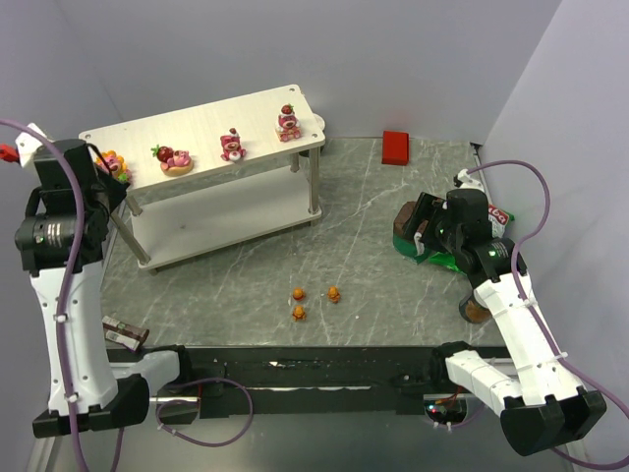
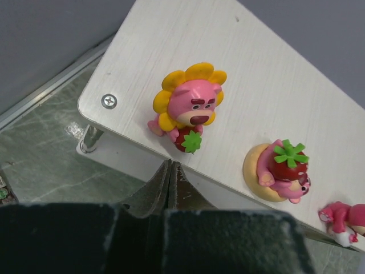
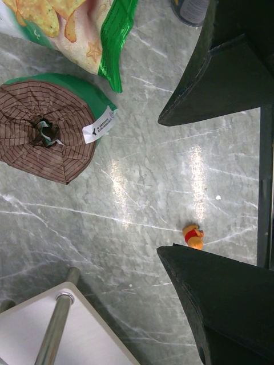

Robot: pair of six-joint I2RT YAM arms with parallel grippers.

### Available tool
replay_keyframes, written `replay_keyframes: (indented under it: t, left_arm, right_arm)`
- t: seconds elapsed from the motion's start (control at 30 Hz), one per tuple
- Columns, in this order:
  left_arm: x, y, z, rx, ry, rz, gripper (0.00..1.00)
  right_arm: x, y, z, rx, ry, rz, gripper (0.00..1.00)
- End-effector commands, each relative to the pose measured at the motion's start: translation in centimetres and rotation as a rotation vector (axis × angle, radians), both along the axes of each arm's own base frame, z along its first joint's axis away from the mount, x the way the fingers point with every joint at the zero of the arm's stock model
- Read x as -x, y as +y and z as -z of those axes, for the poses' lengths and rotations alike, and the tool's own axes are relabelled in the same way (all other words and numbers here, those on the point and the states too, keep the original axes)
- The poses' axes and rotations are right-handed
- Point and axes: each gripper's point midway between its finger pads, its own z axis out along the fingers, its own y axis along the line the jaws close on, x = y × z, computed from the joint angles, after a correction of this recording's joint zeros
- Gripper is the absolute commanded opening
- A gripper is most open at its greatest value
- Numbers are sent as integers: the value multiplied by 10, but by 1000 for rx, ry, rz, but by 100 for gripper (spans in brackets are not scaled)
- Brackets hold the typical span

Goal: Place and organize the plastic toys onto the shelf

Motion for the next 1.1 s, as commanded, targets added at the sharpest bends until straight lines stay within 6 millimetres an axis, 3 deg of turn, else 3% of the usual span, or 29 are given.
replay_keyframes:
  t: [0.0,0.17,0.67,1.07]
  left_arm:
    - [-6,-7,11,44,25,24,1]
    - [-16,-1,17,31,67,0,1]
    - [-15,27,17,-32,85,-104,1]
    - [-30,32,19,-1,48,-90,1]
  right_arm:
    - [-5,-2,-8,-3,-41,6,91]
    - [-6,-4,-10,4,-46,11,91]
    - [-9,-4,-10,11,-37,14,91]
    - [-9,-6,-11,20,-41,24,91]
